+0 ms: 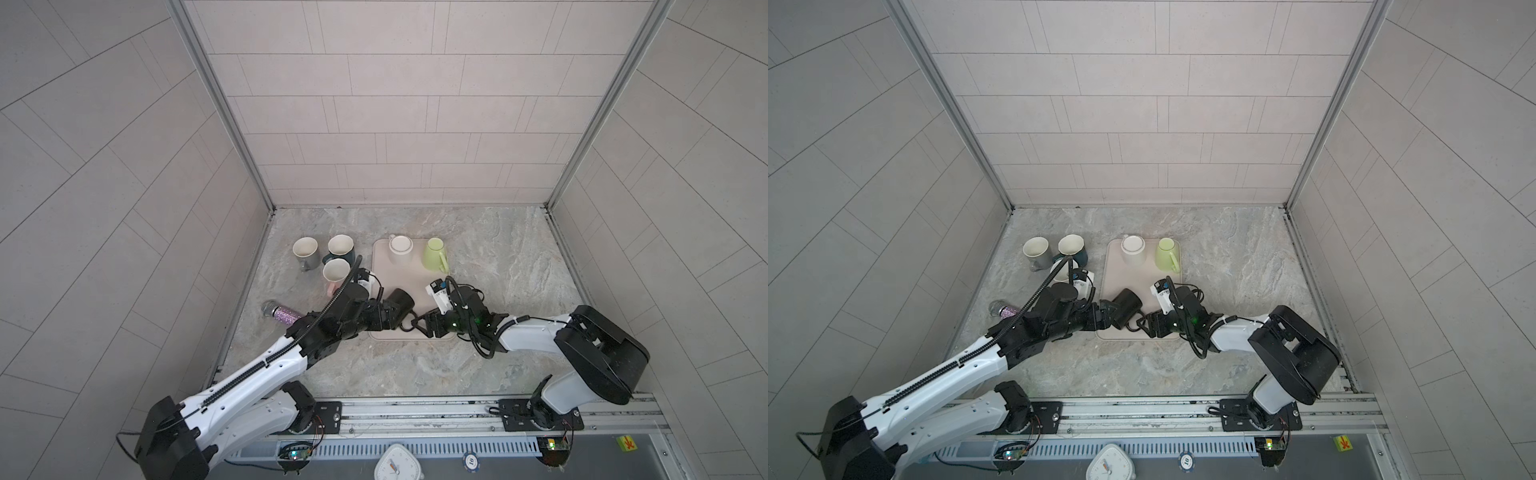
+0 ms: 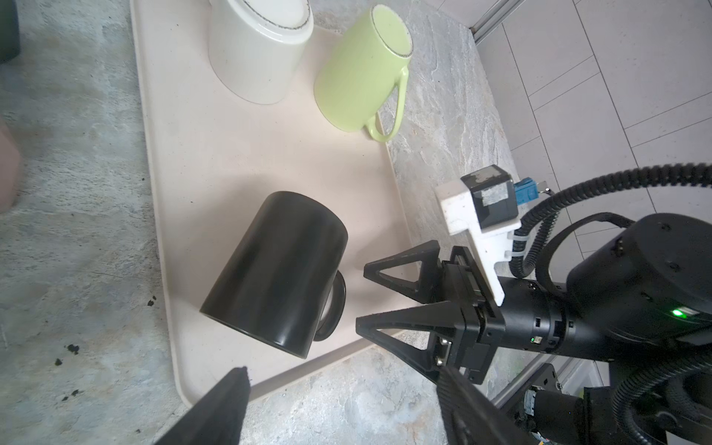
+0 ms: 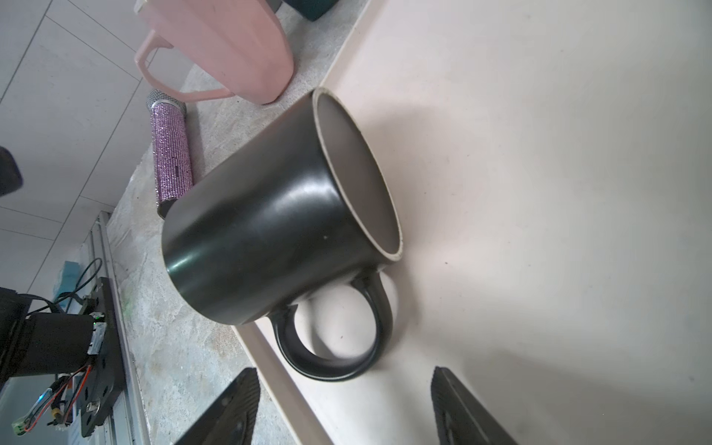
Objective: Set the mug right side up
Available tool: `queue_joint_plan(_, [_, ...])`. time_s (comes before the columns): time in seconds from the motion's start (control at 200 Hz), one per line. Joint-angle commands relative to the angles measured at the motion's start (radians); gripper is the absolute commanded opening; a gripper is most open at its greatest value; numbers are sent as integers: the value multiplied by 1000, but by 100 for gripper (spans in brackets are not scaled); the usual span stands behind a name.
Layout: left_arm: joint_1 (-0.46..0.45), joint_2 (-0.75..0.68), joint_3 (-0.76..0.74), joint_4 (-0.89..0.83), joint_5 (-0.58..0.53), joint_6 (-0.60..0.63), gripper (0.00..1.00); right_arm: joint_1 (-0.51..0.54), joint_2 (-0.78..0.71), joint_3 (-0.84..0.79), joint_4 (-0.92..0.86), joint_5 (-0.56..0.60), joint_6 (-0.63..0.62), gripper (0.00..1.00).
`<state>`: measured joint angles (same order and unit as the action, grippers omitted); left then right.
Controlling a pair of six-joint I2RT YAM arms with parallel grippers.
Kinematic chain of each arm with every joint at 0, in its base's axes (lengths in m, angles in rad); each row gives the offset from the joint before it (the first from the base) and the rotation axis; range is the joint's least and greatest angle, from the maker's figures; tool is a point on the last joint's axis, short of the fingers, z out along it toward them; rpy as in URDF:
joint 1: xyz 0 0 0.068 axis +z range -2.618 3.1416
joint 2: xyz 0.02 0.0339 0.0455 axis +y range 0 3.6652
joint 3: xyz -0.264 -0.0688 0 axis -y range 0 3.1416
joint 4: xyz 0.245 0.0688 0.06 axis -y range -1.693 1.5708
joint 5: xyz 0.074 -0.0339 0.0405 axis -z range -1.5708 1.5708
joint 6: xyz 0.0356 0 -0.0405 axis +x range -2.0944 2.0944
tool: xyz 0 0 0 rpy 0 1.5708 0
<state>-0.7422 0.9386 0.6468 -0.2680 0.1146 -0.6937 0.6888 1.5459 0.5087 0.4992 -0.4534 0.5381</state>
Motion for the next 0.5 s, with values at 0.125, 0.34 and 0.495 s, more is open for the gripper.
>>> queue_joint_plan(0.125, [3,-11,-5,10,10,-16,83,7,68,22,106,-46,-2,72])
queue_joint_plan(0.34, [3,-28,-15,-11,-1,-21,83,15,127,21,204,-58,22,70])
queue_joint_plan(0.495, [3,-33,-13,-24,-13,-20,83,23,163,40,215,-58,26,69])
